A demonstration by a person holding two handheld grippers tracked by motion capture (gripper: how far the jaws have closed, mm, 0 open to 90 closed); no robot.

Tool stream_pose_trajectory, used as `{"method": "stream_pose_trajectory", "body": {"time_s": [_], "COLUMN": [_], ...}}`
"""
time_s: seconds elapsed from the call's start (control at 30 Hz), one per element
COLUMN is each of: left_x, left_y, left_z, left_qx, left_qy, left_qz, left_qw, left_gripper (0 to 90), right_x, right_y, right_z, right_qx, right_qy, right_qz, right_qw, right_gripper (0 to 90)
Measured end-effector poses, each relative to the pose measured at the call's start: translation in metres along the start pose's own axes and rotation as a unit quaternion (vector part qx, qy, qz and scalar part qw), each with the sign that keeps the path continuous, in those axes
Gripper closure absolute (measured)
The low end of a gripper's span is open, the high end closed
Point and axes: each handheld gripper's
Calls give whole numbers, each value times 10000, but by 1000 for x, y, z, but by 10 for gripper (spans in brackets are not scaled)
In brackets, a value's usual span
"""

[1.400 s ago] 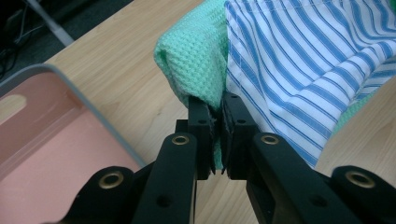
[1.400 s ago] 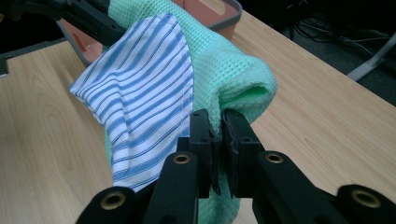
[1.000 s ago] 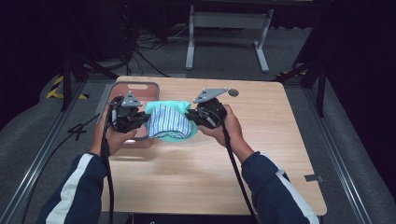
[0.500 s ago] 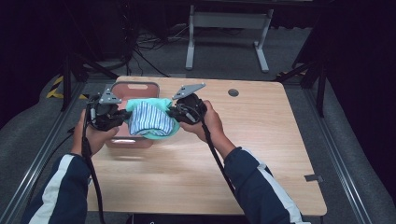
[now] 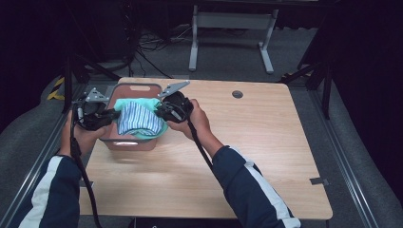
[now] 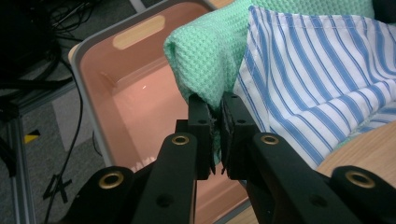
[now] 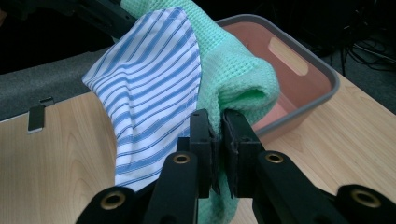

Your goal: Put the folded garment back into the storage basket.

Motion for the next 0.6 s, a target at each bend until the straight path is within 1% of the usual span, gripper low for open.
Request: {"method": "stream_pose_trajectory", "body": {"time_s": [0.03, 0.07, 0.1, 0.13, 0.27, 0.33, 0.37, 0.43, 0.5, 0.53, 0.6], "left_x": [-3, -5, -5, -8, -15, -18, -19, -23, -24, -25, -27], "left_y": [-1, -1, -1, -2, -6, -7, -8, -12, -13, -16, -19], "left_z": [1, 2, 2, 3, 6, 6, 6, 8, 8, 9, 11], "left_qx": [0, -62, -62, -39, -90, -163, -169, -167, -166, -213, -216], "left_qy": [8, 53, 53, 78, 145, 163, 133, 208, 196, 218, 234], "left_qz": [-30, -45, -45, -76, -177, -238, -267, -267, -289, -302, -330], "left_qw": [10000, 10000, 10000, 9999, 9997, 9995, 9994, 9993, 9993, 9991, 9989], "left_gripper": [839, 840, 840, 840, 840, 840, 840, 840, 840, 840, 839], "right_x": [-1, -1, -1, -2, -5, -6, -6, -6, -6, -7, -7], "right_y": [-3, -6, -6, -9, -25, -34, -34, -42, -44, -47, -53], "right_z": [-1, -3, -3, -4, -8, -12, -12, -14, -14, -14, -13], "right_qx": [-5, -8, -8, 1, -81, -136, -136, -159, -171, -186, -230], "right_qy": [4, 11, 11, 4, 25, 24, 24, 34, 33, 34, 43], "right_qz": [-11, -17, -17, -42, -62, -92, -92, -109, -113, -102, -97], "right_qw": [10000, 10000, 10000, 10000, 9999, 9999, 9999, 9998, 9998, 9998, 9997], "right_gripper": [826, 826, 826, 826, 826, 826, 826, 826, 826, 826, 825]}}
Point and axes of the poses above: each handheld gripper's, and its own axes: y roughly backward along the jaws, z roughly out of its underside, x roughly to its right, and after that the axes turned 8 degrees about y, right-handed
